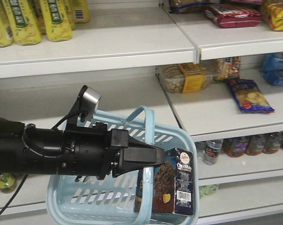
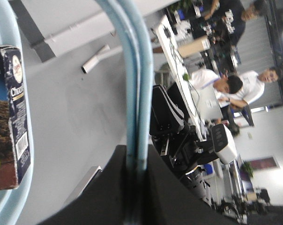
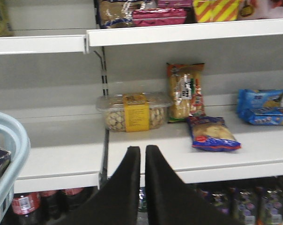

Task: Left arm holds basket, right arm returns cookies

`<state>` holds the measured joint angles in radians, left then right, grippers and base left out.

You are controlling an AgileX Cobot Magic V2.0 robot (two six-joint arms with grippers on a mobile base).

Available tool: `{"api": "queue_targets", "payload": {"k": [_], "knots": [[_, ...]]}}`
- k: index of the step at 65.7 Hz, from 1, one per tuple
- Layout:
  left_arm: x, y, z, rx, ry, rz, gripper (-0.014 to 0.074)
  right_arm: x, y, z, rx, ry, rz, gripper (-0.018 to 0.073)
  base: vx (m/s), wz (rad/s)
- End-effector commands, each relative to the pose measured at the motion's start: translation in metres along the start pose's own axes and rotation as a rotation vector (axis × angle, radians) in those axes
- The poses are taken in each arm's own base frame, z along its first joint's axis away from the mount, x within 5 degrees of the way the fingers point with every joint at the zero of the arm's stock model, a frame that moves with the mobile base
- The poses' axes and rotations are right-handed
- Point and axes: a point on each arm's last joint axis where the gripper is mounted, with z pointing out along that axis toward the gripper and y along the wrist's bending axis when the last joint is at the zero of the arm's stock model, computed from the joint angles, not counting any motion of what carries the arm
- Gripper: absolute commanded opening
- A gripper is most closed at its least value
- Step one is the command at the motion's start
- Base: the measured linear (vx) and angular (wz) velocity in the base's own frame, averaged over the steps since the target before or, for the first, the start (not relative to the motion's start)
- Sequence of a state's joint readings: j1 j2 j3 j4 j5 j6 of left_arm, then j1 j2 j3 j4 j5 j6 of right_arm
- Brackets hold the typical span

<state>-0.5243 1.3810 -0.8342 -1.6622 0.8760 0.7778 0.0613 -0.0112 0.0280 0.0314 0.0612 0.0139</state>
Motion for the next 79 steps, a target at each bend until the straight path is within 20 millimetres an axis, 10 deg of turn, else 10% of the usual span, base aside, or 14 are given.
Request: {"api": "queue_targets", "payload": {"k": [1,79], "knots": [[-0.0062,-0.0280,-0.0055,0.141,-0.045,0.000,-0.0003,-0.0007,-0.0002,-0.0004,0.001,-0.063,-0.012,-0.0011,0.14,0.53],[-0.0062,-0.0280,-0.0055,0.141,-0.045,0.000,-0.0003,-0.0007,-0.0002,-0.0004,0.001,-0.063,-0.012,-0.0011,0.09,0.18]]}}
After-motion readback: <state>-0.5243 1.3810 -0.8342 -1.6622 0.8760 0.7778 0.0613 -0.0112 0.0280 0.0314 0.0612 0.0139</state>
